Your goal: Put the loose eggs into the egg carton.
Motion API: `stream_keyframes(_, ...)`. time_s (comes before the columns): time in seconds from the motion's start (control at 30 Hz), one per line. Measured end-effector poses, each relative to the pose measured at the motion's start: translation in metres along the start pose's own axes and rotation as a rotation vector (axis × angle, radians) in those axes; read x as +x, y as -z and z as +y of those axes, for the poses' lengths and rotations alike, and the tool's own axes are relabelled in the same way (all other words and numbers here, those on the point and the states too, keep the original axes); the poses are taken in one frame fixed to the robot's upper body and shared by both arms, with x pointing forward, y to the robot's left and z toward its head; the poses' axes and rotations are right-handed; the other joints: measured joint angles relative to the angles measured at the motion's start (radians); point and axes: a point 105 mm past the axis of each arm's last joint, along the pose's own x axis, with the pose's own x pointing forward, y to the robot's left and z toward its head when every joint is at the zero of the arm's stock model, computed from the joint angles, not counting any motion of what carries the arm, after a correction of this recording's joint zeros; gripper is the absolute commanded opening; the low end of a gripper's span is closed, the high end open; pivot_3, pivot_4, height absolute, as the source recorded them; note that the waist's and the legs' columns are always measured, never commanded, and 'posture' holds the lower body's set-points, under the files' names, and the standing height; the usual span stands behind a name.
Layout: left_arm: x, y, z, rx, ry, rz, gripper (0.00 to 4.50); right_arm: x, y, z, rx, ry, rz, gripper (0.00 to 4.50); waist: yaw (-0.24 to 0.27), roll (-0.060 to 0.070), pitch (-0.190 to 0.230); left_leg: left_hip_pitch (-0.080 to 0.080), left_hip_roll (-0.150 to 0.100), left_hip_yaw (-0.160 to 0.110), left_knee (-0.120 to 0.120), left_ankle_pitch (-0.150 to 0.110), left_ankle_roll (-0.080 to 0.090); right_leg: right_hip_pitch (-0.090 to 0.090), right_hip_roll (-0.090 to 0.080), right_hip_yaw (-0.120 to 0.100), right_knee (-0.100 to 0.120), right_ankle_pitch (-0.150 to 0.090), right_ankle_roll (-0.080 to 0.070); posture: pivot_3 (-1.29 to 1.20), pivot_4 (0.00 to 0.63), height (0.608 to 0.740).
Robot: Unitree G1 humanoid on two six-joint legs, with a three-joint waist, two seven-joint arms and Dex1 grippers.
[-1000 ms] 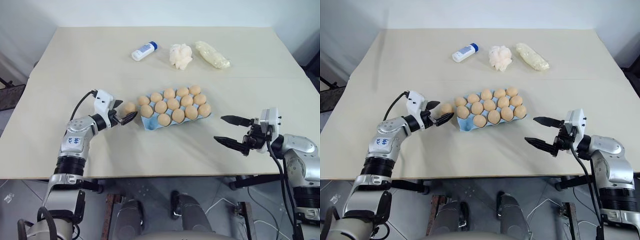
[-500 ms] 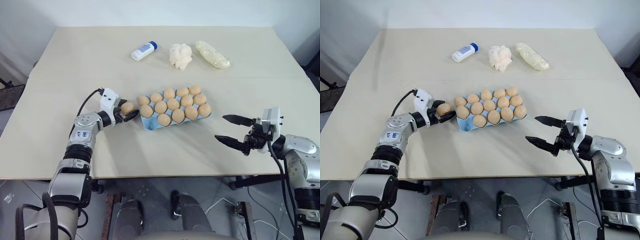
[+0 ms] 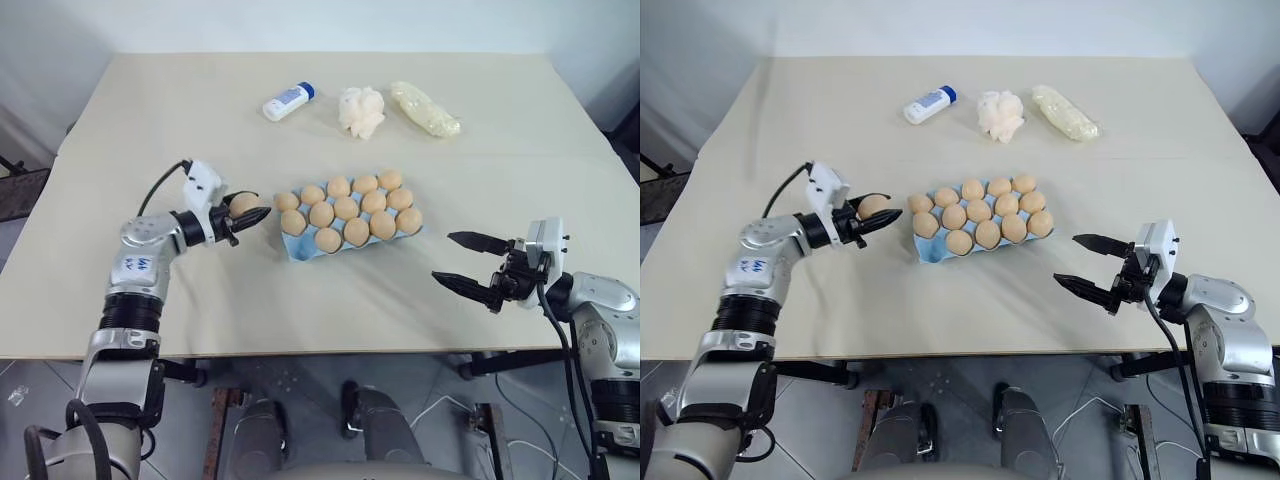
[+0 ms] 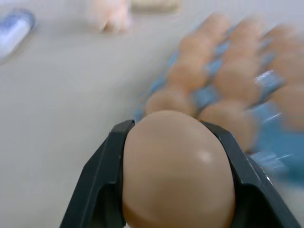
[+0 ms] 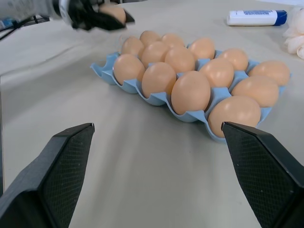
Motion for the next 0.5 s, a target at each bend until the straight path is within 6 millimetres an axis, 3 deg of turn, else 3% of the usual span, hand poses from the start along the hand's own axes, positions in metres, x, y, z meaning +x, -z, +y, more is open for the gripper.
stream_keyframes(0.07,0.003,-0.007,-0.009,-0.005,0.054,-0.008,1.71,0.000,0.000,0.000,-0.002,-0.001,-0.001,4.50,0.002,0.000,0.000,0.000,0.000,0.000,0.001,0.000,0.000,0.000,0.000,0.001,0.000,0.000,0.000,0.00,0.150,0.740)
stream_keyframes(0.3,0.027,0.005,-0.039,-0.080,0.185,0.005,1.71,0.000,0.000,0.001,-0.005,0.010,0.002,4.50,0.000,0.000,0.000,0.000,-0.001,0.000,0.001,0.001,0.001,0.000,0.000,0.002,0.000,0.000,0.000,0.00,0.150,0.740)
stream_keyframes(0.5,0.038,0.011,-0.053,-0.105,0.243,0.032,1.71,-0.006,0.001,0.002,-0.010,0.033,0.004,4.50,-0.002,0.000,0.000,0.000,-0.001,0.000,0.001,0.001,0.001,0.000,0.000,0.002,0.000,0.000,0.000,0.00,0.150,0.740)
